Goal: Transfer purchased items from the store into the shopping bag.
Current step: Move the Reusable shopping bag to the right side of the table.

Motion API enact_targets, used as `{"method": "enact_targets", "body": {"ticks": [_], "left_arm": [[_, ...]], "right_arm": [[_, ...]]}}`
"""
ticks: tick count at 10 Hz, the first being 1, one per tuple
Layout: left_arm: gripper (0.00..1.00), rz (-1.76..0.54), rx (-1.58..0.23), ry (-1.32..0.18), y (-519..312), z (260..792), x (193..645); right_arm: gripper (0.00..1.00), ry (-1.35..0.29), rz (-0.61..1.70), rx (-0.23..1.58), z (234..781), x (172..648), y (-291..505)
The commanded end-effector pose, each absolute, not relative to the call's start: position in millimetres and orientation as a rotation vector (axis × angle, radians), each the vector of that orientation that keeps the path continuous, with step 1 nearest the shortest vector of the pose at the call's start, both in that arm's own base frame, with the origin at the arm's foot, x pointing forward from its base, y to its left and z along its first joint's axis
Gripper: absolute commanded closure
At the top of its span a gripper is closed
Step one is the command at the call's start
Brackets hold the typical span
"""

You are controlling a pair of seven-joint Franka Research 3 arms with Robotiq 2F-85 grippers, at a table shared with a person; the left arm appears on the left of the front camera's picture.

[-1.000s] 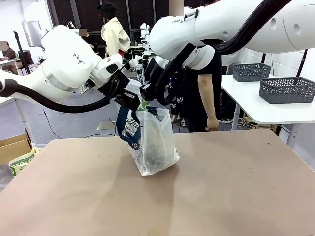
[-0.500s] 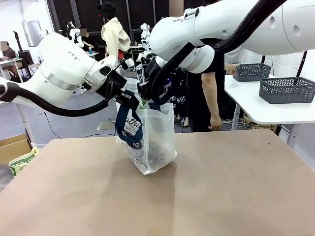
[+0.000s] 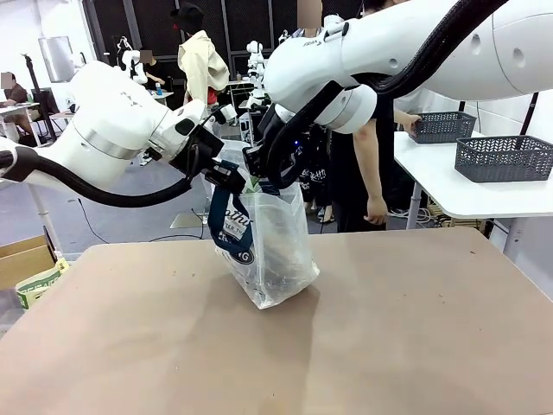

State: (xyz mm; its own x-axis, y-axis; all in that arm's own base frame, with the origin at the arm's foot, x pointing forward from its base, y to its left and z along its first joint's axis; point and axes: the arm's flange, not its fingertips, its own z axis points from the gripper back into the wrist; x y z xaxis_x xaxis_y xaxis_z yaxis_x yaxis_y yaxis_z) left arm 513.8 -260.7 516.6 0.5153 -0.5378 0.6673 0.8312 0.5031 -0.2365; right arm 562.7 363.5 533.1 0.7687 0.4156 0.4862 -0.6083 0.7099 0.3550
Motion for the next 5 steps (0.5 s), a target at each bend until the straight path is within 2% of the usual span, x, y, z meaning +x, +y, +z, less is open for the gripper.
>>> {"method": "enact_targets", "body": {"ticks": [1,5], "left_arm": [[1.0,-0.868,-0.581,-0.571,-260.3,522.0,512.9],[1.0,-0.868,-0.581,-0.571,-260.3,522.0,512.9]], "right_arm": [[1.0,-0.393,0.59,0.535,538.0,560.7,365.3],[1.0,-0.393,0.59,0.535,538.0,560.7,365.3]]}}
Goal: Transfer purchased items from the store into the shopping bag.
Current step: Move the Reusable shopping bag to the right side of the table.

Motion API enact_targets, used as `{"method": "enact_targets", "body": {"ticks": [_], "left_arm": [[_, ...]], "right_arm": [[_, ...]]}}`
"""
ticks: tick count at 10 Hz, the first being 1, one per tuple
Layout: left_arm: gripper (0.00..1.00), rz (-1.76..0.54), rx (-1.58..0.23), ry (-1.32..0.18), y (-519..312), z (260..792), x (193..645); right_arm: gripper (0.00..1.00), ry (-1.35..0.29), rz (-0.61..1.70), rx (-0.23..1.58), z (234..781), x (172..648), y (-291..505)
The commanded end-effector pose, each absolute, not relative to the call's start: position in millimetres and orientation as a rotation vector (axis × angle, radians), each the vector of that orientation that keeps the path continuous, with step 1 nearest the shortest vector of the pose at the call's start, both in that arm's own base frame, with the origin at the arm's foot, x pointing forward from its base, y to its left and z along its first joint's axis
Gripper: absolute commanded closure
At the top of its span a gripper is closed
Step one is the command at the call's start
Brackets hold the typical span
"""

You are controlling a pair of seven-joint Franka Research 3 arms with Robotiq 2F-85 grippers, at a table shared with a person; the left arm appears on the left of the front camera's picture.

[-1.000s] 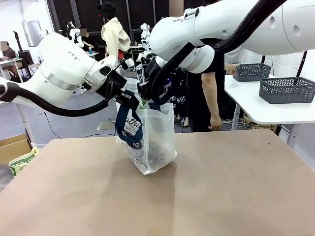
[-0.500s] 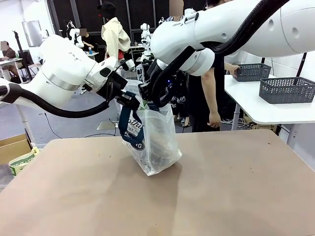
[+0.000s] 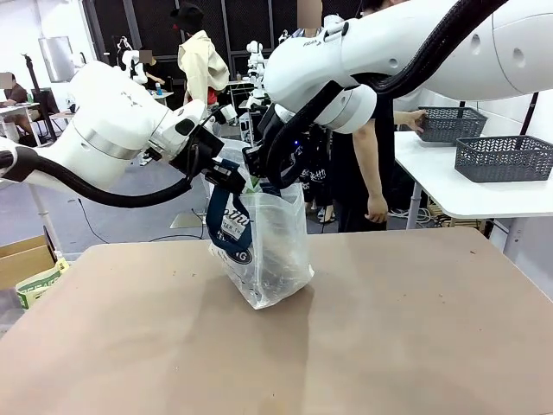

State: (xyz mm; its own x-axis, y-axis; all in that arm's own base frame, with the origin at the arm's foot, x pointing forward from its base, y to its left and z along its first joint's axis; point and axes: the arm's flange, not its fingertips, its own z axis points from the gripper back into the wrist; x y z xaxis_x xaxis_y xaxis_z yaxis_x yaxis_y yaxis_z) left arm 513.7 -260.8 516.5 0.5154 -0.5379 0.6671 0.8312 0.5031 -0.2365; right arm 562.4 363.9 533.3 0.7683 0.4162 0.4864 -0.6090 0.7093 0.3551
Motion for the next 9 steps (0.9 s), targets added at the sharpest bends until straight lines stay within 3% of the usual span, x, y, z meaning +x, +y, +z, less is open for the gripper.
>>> {"method": "enact_targets", "body": {"ticks": [1,6,9], "left_arm": [[1.0,-0.868,-0.581,-0.571,-260,522,513],[1.0,-0.887,-0.594,-0.55,-254,519,513],[1.0,-1.016,-0.712,-0.546,-236,532,514]], "right_arm": [[1.0,-0.393,0.59,0.535,538,561,365],[1.0,-0.39,0.585,0.527,533,562,364],[1.0,-0.417,0.403,0.487,540,539,385]]}}
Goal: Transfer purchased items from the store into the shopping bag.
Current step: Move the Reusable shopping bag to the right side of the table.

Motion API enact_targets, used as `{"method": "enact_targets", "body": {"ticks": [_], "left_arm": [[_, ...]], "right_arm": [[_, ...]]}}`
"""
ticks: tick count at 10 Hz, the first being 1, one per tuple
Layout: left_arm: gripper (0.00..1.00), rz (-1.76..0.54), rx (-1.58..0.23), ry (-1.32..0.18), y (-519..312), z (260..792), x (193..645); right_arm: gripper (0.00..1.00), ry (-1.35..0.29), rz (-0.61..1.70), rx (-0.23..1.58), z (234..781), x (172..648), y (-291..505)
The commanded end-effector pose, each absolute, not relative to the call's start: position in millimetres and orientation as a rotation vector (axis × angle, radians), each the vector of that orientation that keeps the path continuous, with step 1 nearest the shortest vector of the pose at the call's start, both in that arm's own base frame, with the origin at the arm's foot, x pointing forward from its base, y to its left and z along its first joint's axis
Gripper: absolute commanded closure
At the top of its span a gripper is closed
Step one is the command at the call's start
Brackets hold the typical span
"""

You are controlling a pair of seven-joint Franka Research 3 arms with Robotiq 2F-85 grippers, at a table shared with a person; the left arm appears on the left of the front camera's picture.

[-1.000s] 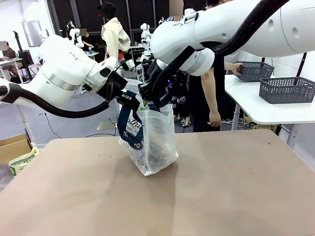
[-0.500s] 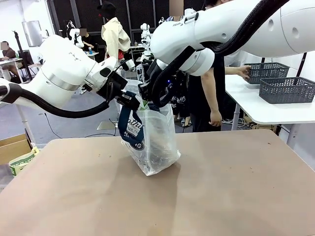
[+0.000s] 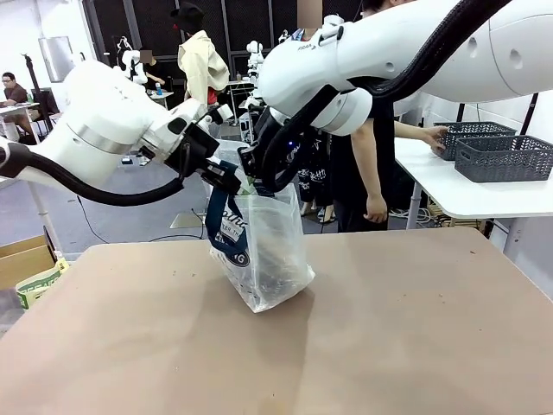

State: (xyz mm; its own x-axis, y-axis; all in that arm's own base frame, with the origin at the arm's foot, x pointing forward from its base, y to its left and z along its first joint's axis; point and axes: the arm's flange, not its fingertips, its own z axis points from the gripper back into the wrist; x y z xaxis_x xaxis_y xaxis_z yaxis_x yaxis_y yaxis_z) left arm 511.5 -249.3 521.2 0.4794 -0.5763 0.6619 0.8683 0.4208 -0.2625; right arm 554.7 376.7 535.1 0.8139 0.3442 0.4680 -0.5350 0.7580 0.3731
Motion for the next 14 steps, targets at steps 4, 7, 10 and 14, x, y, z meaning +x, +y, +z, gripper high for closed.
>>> {"method": "enact_targets", "body": {"ticks": [4,7,10,14], "left_arm": [[1.0,-1.098,-0.783,-0.464,-218,538,519],[1.0,-1.093,-0.775,-0.409,-203,531,531],[1.0,-1.09,-0.794,-0.395,-202,525,545],[1.0,-1.122,-0.802,-0.389,-208,529,559]], "right_arm": [[1.0,-0.427,0.258,0.474,547,520,396],[1.0,-0.396,0.19,0.483,550,507,397],[1.0,-0.354,0.139,0.497,542,501,402],[1.0,-0.375,0.143,0.517,538,512,395]]}}
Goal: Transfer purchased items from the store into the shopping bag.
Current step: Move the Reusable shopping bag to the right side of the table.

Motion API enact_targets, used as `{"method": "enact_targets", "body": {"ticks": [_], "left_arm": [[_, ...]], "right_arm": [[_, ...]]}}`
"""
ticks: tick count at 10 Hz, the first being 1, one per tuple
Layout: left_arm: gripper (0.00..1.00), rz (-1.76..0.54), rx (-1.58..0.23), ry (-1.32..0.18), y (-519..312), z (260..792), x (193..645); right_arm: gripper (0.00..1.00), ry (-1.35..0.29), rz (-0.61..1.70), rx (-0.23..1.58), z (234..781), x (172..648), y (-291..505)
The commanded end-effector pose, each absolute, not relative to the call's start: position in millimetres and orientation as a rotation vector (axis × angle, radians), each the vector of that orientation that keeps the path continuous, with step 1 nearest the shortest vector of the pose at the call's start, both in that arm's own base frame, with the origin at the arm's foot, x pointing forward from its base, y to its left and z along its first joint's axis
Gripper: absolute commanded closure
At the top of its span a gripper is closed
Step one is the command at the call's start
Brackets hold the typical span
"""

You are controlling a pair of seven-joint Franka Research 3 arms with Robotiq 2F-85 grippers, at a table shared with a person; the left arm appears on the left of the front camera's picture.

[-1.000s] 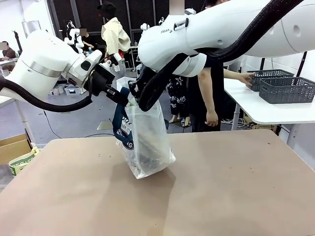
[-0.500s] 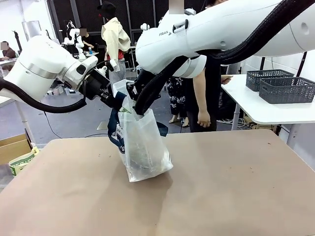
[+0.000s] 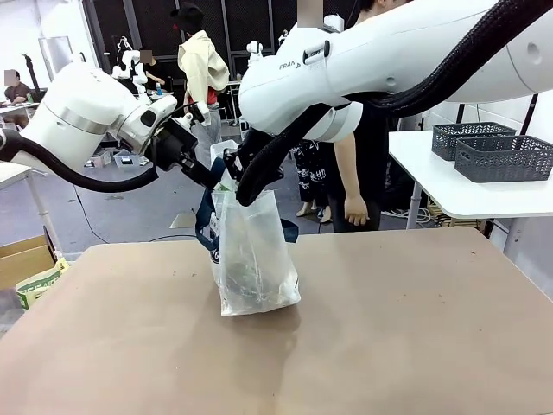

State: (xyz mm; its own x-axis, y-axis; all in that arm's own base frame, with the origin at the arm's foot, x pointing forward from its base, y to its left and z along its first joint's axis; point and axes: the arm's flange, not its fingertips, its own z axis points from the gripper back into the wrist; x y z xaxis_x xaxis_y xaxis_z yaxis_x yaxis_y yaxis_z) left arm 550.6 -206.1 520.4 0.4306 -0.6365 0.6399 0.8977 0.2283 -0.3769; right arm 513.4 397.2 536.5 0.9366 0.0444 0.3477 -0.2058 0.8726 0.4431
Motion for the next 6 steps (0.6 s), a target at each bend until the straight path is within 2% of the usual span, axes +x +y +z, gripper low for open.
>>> {"method": "enact_targets", "body": {"ticks": [1,5,6], "left_arm": [[1.0,-1.085,-0.788,-0.393,-204.3,519.0,547.6],[1.0,-1.085,-0.788,-0.393,-204.3,519.0,547.6],[0.92,-1.087,-0.797,-0.376,-205.4,513.5,549.7]], "right_arm": [[1.0,-0.332,0.138,0.495,536.4,510.9,400.0],[1.0,-0.332,0.138,0.495,536.4,510.9,400.0],[1.0,-0.332,0.138,0.495,536.4,510.9,400.0]]}}
